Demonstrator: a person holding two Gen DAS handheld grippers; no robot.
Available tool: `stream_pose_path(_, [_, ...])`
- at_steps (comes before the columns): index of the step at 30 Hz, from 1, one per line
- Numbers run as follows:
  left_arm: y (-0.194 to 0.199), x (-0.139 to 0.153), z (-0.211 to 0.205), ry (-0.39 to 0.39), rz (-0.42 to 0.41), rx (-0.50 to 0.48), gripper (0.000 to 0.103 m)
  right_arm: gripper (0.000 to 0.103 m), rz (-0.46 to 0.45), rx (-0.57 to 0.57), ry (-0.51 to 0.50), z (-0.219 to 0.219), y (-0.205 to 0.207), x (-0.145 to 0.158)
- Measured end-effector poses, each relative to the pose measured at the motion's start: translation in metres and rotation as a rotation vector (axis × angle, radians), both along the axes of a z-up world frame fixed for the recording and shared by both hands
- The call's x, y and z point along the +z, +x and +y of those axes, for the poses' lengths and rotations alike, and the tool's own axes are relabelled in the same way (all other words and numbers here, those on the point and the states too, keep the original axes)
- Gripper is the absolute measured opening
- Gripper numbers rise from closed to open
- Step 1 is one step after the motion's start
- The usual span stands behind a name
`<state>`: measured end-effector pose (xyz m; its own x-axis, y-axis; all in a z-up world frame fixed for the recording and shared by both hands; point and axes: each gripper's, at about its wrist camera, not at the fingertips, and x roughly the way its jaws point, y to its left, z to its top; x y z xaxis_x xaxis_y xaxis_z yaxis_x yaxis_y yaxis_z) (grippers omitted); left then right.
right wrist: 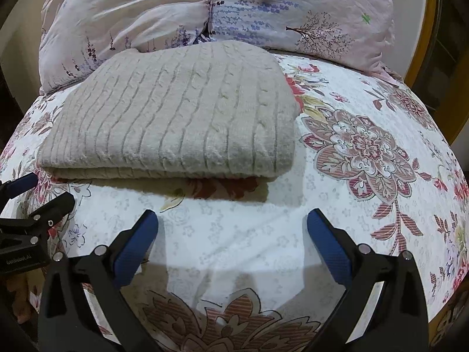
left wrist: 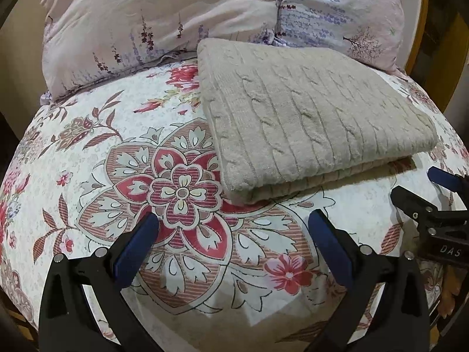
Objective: Fold small clothes
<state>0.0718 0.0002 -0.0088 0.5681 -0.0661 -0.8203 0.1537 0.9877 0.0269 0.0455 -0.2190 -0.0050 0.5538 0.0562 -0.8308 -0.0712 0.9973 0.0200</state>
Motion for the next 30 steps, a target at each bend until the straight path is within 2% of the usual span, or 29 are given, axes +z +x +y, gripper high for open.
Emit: stream_pose_path(30, [0.0006, -0.0001, -0.0002, 0.004, -0.002, 0.004, 0.102, 0.101, -0.008, -0.001, 0.004, -0.0004, -0.0009, -0.0002])
